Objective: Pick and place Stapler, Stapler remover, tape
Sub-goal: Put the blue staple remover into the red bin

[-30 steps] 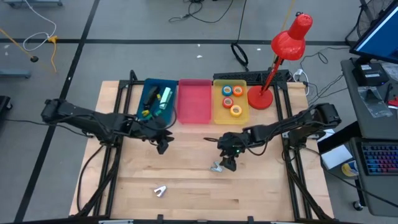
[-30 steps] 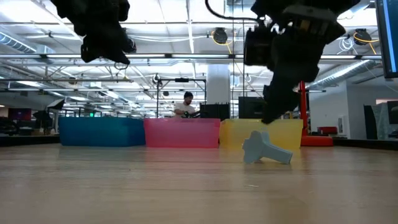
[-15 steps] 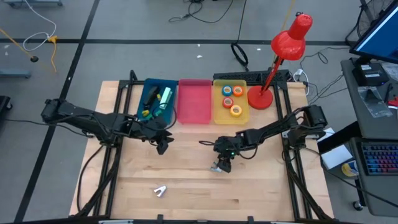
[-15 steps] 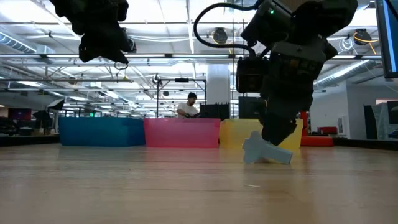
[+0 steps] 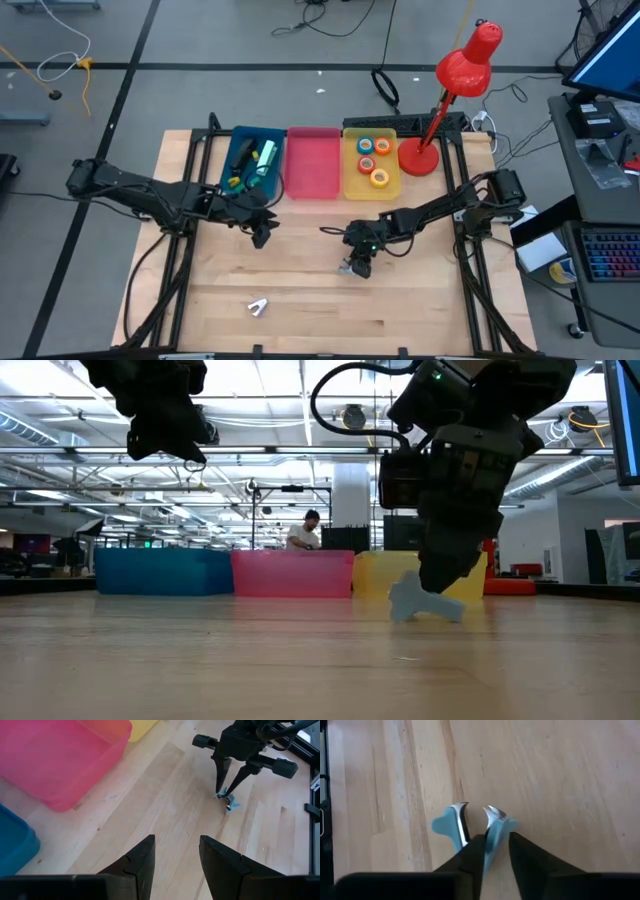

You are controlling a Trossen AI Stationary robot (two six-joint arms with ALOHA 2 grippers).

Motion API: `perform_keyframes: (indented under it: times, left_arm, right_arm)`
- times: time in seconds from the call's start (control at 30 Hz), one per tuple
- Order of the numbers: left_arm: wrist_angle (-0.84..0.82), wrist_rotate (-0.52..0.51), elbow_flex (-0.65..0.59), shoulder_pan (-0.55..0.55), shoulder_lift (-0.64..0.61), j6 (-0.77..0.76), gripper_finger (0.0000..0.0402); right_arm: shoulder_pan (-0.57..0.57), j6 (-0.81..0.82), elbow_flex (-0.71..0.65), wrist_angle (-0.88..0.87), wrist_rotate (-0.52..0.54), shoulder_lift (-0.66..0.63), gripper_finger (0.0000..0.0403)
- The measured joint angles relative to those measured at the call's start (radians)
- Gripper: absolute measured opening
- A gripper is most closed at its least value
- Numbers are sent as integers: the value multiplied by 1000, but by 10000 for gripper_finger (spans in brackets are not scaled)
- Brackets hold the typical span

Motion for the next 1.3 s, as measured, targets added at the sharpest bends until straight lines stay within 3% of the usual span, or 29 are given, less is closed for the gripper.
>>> perform_keyframes:
  times: [0.2,0.47,0.7,0.97,1.3]
  left_arm:
    - [0,0,0,0,0,0,152]
    - [0,1,0,0,0,1,152]
    - [20,25,0,0,0,-14,152]
    - [196,65,0,1,8,35,152]
    - [479,38,0,4,18,154,152]
  right_arm:
    - [-1,-6,0,53,26,1,13]
    - [-37,-6,-1,74,26,-26,6]
    - [-101,-21,-1,90,22,-151,1]
    - [-182,-15,-1,311,19,-282,1]
    - [-212,73,-1,571,-4,-290,1]
